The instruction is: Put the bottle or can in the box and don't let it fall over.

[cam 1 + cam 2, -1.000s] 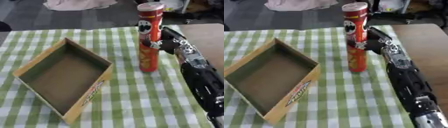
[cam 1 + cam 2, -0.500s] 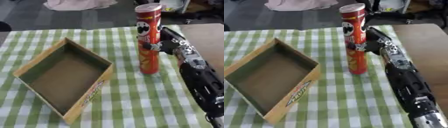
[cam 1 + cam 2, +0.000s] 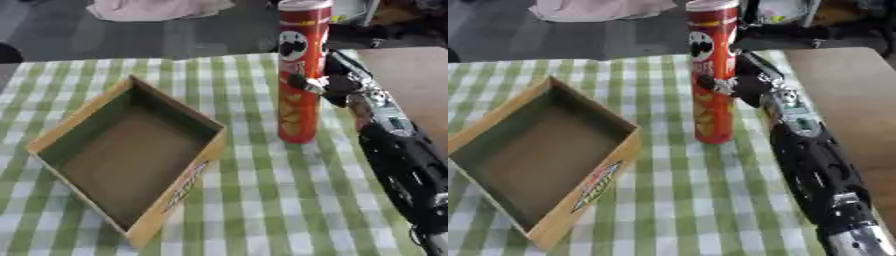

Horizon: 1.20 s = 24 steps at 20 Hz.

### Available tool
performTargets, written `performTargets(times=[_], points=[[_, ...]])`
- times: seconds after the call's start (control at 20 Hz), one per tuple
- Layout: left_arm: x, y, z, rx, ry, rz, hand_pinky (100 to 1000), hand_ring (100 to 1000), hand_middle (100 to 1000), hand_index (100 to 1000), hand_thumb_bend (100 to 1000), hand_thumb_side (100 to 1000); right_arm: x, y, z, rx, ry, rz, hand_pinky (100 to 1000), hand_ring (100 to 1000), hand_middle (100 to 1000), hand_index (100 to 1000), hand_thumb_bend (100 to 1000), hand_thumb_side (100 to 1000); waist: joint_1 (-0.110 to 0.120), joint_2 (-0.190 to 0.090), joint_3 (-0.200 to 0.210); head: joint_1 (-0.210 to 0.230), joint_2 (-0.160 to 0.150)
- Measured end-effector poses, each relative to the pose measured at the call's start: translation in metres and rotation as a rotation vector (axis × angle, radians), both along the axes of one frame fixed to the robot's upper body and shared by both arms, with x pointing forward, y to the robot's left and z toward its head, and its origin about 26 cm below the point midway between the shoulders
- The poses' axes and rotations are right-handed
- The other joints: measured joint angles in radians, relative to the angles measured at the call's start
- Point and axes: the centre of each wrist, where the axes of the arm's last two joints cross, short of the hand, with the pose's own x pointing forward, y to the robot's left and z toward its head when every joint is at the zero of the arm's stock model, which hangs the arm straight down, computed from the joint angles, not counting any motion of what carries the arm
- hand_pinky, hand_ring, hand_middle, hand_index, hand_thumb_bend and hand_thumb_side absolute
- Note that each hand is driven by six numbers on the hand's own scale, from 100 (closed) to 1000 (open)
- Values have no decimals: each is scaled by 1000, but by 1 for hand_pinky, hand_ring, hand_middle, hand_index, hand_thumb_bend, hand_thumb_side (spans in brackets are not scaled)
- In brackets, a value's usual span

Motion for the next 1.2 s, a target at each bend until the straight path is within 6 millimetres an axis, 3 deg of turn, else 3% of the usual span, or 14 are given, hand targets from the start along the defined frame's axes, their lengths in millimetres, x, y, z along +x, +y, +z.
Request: performTargets(times=[0.05,0.75,1.2], points=[[0,0,0,0,0,0,1000,610,839,754,104,677,0,0,0,6,4,0,101,419,850,343,100,100,0,0,0,0,0],[0,1,-1,-2,4,4,1000,608,837,747,100,676,-8,4,22,64,-70,-71,100,350,707,217,185,100,10,-7,-10,0,0],[0,1,-2,0,7,5,1000,610,836,745,100,668,-17,17,58,65,-165,-161,100,352,659,202,202,100,7,-53,-5,-10,17]])
